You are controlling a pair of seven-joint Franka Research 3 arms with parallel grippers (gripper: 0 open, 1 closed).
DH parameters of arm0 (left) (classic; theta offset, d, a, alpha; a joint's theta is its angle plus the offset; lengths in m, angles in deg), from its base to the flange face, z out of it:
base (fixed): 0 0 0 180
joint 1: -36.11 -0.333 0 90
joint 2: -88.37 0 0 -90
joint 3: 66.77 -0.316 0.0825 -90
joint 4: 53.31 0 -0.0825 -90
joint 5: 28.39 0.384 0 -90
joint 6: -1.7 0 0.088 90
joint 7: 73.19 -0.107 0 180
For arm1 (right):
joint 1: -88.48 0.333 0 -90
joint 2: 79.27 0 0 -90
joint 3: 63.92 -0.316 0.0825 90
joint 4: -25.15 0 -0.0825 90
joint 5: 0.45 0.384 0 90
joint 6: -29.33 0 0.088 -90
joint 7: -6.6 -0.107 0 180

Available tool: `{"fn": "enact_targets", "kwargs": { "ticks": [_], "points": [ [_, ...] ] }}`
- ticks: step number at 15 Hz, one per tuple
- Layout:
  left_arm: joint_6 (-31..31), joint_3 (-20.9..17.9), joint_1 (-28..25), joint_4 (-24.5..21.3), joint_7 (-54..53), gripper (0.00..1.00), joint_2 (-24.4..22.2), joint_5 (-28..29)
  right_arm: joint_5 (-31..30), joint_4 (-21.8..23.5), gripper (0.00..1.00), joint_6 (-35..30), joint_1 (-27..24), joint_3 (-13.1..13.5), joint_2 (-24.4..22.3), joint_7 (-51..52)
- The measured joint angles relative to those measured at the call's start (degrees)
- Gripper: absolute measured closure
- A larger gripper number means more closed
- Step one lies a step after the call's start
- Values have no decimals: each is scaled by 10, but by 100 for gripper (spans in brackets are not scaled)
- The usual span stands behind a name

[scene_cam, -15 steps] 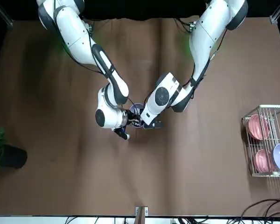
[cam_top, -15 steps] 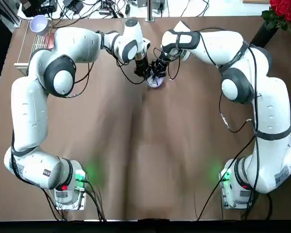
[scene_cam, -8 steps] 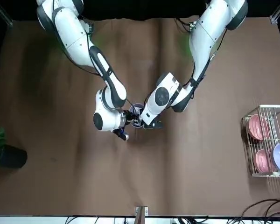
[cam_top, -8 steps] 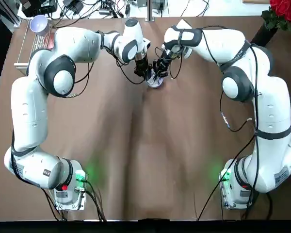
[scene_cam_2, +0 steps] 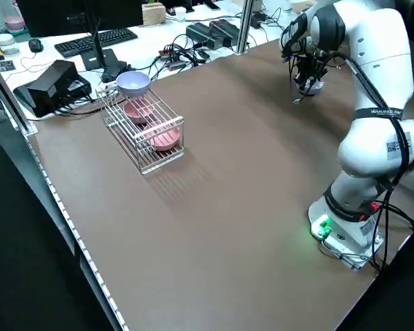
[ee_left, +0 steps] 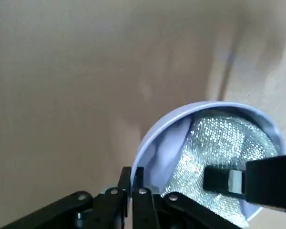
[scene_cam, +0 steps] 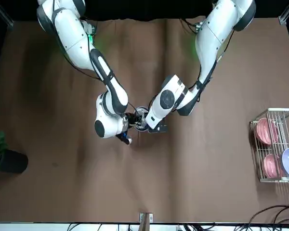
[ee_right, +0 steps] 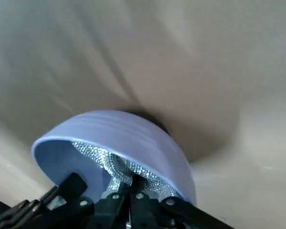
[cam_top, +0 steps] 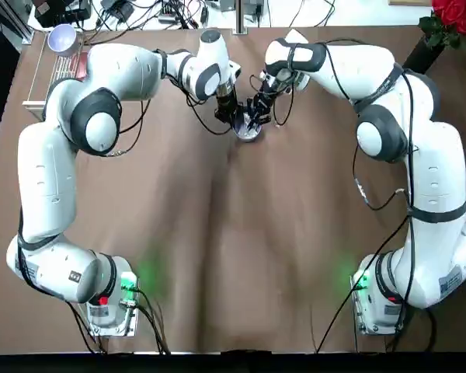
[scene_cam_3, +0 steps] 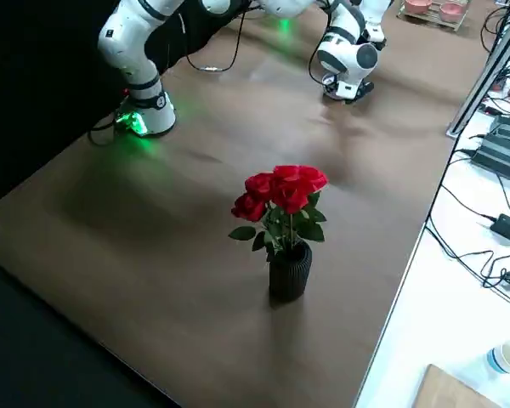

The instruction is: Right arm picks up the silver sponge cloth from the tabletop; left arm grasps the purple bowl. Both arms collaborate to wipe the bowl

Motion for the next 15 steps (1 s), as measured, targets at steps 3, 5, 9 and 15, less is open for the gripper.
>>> {"fn": "enact_targets", "kwargs": {
  "ticks": [3, 5, 9, 15],
  "points": [
    [0, 0, 0, 0, 0, 95, 0, 0, 0, 0, 98, 23, 8, 0, 2, 0],
    [0, 0, 0, 0, 0, 95, 0, 0, 0, 0, 98, 30, 10, 0, 2, 0],
    [0, 0, 0, 1, 0, 95, 0, 0, 0, -9, 98, 33, -5, 1, 2, 0],
    [-6, -4, 0, 8, 4, 95, 3, 0, -1, -32, 98, 7, -31, 0, 1, 6]
  ]
}}
